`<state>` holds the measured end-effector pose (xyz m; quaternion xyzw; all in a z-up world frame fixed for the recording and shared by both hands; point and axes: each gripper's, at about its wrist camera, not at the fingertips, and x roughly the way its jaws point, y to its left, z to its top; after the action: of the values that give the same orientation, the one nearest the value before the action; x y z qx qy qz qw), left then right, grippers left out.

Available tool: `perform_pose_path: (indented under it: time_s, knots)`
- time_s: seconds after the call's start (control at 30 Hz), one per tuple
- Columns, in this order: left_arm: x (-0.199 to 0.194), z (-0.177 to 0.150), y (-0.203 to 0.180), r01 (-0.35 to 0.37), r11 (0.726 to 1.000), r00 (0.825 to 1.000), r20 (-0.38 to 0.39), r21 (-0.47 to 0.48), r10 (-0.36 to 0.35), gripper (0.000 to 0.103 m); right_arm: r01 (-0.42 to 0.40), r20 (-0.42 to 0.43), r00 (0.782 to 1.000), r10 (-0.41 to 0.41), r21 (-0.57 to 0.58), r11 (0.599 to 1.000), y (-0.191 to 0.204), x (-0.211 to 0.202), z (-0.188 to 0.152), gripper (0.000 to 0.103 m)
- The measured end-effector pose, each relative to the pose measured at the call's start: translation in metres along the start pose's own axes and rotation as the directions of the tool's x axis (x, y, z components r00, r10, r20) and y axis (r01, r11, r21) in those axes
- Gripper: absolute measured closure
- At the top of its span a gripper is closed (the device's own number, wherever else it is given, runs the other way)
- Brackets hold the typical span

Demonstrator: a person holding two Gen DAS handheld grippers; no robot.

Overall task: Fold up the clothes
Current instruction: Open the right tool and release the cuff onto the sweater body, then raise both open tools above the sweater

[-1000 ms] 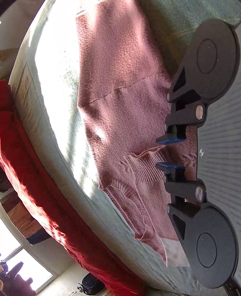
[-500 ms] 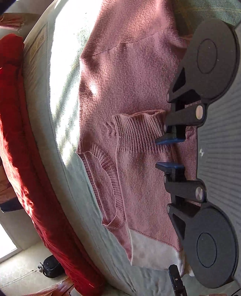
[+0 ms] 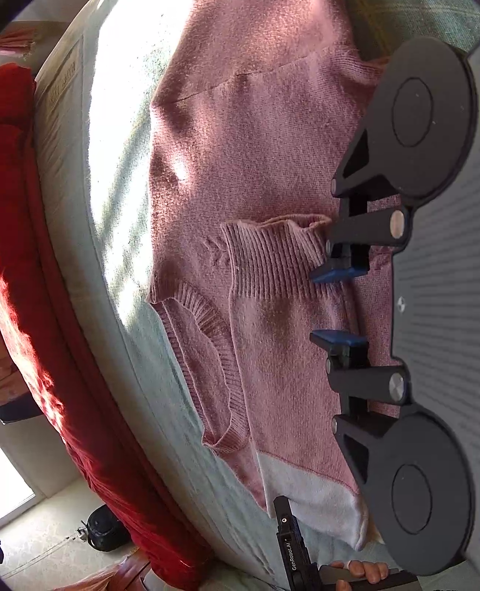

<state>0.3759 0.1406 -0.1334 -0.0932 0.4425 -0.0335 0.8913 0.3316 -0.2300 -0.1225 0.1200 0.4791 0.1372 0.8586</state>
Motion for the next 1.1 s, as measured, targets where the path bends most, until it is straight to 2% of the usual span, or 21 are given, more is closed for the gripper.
perform_pose_path:
  time_s: [0.07, 0.2, 0.27, 0.37, 0.47, 0.6, 0.67, 0.8, 0.87, 0.93, 1.1]
  knots:
    - [-0.003, 0.001, 0.0, -0.005, 1.0, 1.0, 0.008, 0.001, 0.005, 0.042, -0.002, 0.001, 1.0, 0.002, -0.016, 1.0, 0.004, 0.0, -0.001, 0.06]
    - [-0.014, 0.006, -0.007, 0.037, 0.999, 0.998, 0.053, 0.033, -0.038, 0.041, 0.003, 0.011, 1.0, -0.003, -0.044, 0.999, 0.011, 0.001, -0.004, 0.049]
    - [-0.003, 0.007, -0.009, 0.046, 0.998, 0.999, 0.023, 0.048, -0.047, 0.04, 0.003, 0.015, 1.0, -0.002, -0.058, 0.998, 0.015, 0.002, -0.005, 0.042]
    - [0.013, 0.006, -0.01, 0.018, 0.996, 1.0, 0.0, 0.091, -0.018, 0.04, 0.002, 0.013, 1.0, -0.001, -0.072, 0.997, 0.02, 0.003, -0.006, 0.033]
    - [0.011, 0.01, -0.019, -0.01, 0.993, 1.0, -0.02, 0.121, 0.012, 0.04, 0.003, 0.0, 1.0, -0.003, -0.08, 0.997, 0.025, 0.003, -0.006, 0.026]
    - [-0.024, 0.011, -0.027, -0.012, 0.992, 1.0, -0.019, 0.122, 0.014, 0.042, -0.008, -0.044, 0.999, 0.006, -0.04, 0.999, 0.027, -0.007, -0.009, 0.023]
    - [-0.051, 0.002, -0.03, 0.028, 0.992, 1.0, -0.012, 0.125, -0.027, 0.039, -0.027, -0.057, 0.998, 0.026, -0.023, 0.999, 0.025, -0.018, -0.016, 0.023]
    - [-0.087, -0.031, -0.037, 0.14, 0.984, 0.986, -0.109, 0.107, -0.129, 0.037, -0.048, -0.072, 0.996, 0.047, -0.015, 0.999, 0.022, -0.044, -0.03, 0.023]
    - [-0.093, -0.048, -0.04, 0.165, 0.984, 0.973, -0.174, 0.07, -0.151, 0.036, -0.053, -0.075, 0.996, 0.053, -0.004, 0.999, 0.022, -0.058, -0.035, 0.023]
    - [-0.093, -0.061, -0.042, 0.175, 0.983, 0.967, -0.199, 0.05, -0.161, 0.036, -0.064, -0.065, 0.996, 0.064, 0.003, 0.998, 0.024, -0.072, -0.038, 0.023]
    - [-0.072, -0.077, -0.028, 0.111, 0.992, 0.966, -0.23, -0.054, -0.121, 0.037, -0.085, -0.036, 0.996, 0.086, 0.036, 0.996, 0.024, -0.108, -0.047, 0.022]
